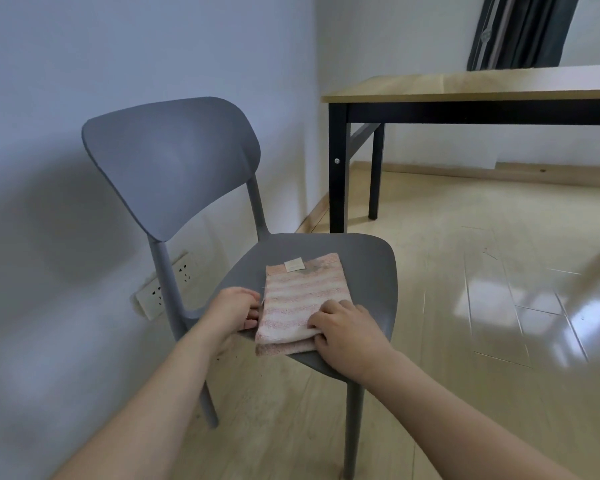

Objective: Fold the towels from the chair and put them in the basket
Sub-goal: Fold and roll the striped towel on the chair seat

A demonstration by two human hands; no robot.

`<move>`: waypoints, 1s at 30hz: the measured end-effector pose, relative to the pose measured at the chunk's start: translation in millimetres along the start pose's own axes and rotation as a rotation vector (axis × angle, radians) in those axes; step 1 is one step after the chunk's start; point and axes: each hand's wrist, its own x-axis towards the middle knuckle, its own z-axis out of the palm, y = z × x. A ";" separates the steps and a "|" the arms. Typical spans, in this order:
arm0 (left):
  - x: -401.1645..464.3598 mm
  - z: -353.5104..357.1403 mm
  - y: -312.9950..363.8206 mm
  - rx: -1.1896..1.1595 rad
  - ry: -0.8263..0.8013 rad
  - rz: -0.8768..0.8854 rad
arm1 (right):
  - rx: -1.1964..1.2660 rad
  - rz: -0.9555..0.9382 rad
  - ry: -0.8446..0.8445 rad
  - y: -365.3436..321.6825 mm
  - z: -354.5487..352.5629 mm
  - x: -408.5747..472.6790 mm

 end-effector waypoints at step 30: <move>1.8 38.0 24.1 0.698 0.162 0.176 | 0.269 0.495 0.182 27.3 24.7 -21.6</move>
